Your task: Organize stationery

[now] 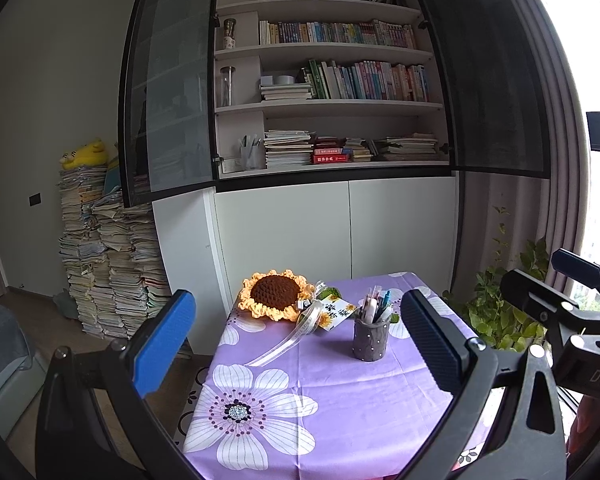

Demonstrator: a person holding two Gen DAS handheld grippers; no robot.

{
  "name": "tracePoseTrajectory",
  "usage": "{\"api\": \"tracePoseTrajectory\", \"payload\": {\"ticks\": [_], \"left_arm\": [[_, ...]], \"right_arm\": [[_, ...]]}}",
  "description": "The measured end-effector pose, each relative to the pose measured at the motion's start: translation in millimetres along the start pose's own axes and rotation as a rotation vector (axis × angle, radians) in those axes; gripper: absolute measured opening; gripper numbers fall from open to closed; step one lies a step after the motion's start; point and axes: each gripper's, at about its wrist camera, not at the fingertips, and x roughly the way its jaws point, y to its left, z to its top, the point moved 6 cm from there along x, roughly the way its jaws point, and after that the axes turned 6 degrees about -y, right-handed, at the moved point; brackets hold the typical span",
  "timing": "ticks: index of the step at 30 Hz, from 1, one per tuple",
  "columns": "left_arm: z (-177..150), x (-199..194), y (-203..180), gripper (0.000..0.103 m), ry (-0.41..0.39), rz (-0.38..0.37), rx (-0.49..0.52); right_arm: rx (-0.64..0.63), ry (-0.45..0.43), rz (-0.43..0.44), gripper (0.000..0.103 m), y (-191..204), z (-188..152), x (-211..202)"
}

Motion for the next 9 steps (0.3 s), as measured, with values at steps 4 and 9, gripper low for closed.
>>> {"api": "tracePoseTrajectory", "payload": {"ticks": [4,9], "left_arm": [[-1.6,0.4,1.1,0.102,-0.001,-0.001,-0.003],[-3.3,0.9,-0.5,0.102,0.005,-0.008,0.001]], "right_arm": [[0.0,-0.004,-0.003,0.094,-0.1,-0.1,0.2],[0.002,0.001,-0.006,0.094,-1.0,-0.4,-0.4]]}}
